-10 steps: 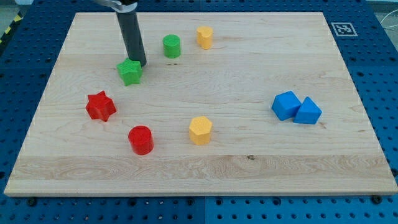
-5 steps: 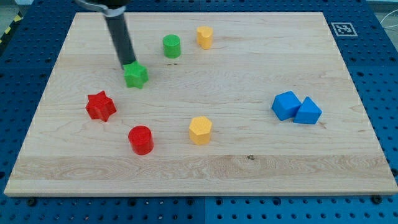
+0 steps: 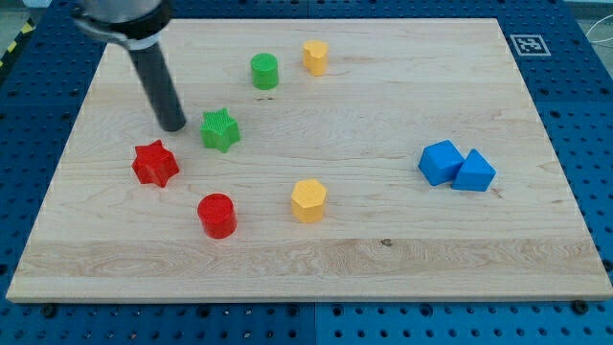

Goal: Move green star to center

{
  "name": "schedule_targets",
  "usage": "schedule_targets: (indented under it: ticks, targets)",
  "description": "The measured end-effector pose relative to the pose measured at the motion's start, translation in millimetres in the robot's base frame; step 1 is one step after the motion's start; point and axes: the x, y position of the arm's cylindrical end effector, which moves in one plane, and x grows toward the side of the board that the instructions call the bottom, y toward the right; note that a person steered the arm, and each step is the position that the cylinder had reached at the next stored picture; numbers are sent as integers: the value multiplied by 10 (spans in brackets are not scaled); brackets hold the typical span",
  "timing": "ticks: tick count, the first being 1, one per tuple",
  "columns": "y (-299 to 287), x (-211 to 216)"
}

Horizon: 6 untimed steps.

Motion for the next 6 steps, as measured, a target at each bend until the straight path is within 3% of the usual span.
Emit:
schedule_targets:
  ticks: [1,2,5,6]
  targets:
    - [417,18]
    - [678,362]
    - [552,700]
    - [867,734]
